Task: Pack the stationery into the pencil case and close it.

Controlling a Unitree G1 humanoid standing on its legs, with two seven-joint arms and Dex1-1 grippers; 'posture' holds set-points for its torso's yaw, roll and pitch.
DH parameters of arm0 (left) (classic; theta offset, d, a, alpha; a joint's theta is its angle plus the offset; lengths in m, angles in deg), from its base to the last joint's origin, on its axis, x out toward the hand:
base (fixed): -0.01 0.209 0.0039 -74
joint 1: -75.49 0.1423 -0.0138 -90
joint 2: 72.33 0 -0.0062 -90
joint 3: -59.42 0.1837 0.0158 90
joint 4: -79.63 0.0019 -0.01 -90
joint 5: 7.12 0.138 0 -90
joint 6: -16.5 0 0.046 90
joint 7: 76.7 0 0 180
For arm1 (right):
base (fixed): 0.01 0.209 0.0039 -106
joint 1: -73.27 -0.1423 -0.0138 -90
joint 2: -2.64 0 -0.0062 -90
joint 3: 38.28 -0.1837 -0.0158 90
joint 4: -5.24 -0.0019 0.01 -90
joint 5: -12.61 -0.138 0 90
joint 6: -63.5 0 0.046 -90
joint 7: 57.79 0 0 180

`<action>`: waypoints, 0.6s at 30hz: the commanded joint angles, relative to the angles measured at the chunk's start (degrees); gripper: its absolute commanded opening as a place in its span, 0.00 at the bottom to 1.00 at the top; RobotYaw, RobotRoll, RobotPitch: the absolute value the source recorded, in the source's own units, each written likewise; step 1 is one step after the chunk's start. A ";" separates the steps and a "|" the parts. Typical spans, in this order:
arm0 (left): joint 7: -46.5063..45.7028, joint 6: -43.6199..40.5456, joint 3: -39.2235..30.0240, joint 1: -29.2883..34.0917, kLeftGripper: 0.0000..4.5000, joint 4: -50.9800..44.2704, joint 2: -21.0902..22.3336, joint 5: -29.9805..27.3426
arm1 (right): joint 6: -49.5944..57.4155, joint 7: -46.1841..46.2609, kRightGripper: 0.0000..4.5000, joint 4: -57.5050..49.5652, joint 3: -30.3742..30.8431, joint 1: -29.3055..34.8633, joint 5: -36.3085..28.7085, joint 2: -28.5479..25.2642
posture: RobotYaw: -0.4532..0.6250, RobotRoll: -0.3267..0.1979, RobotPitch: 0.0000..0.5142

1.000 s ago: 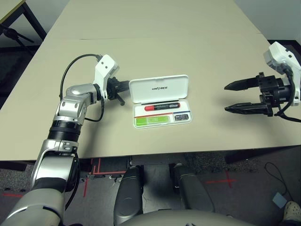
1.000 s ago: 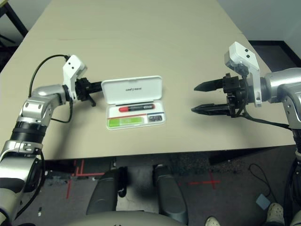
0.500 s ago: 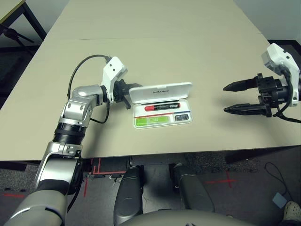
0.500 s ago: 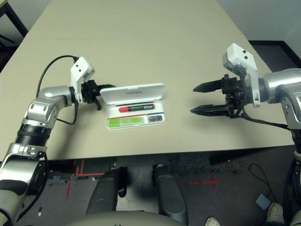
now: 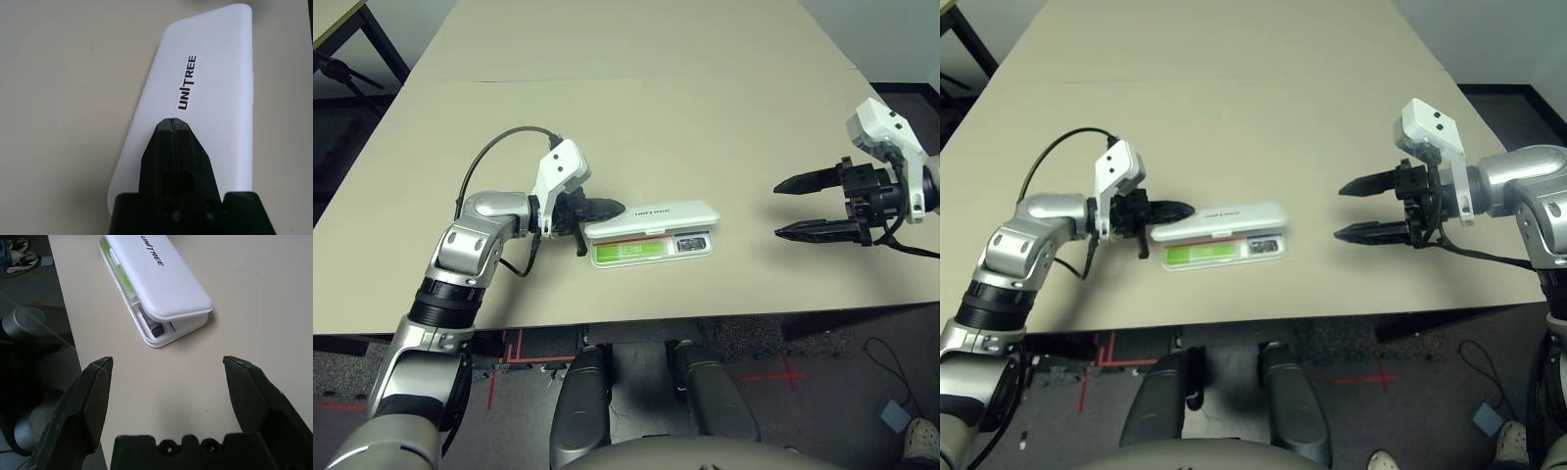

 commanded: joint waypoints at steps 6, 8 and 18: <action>-0.53 0.95 4.15 1.33 0.01 0.24 0.50 2.37 | -0.63 -0.50 1.00 0.00 1.18 -0.86 0.65 0.62 | 0.37 0.62 0.35; -0.44 1.53 4.70 1.36 0.01 0.59 0.69 2.97 | -0.69 -0.51 1.00 -0.02 1.30 -0.90 0.76 0.74 | 0.37 0.62 0.35; 0.40 2.79 6.71 2.28 0.01 0.96 1.72 4.28 | -0.75 -0.50 1.00 -0.41 1.81 -0.67 1.25 1.17 | 0.36 0.62 0.35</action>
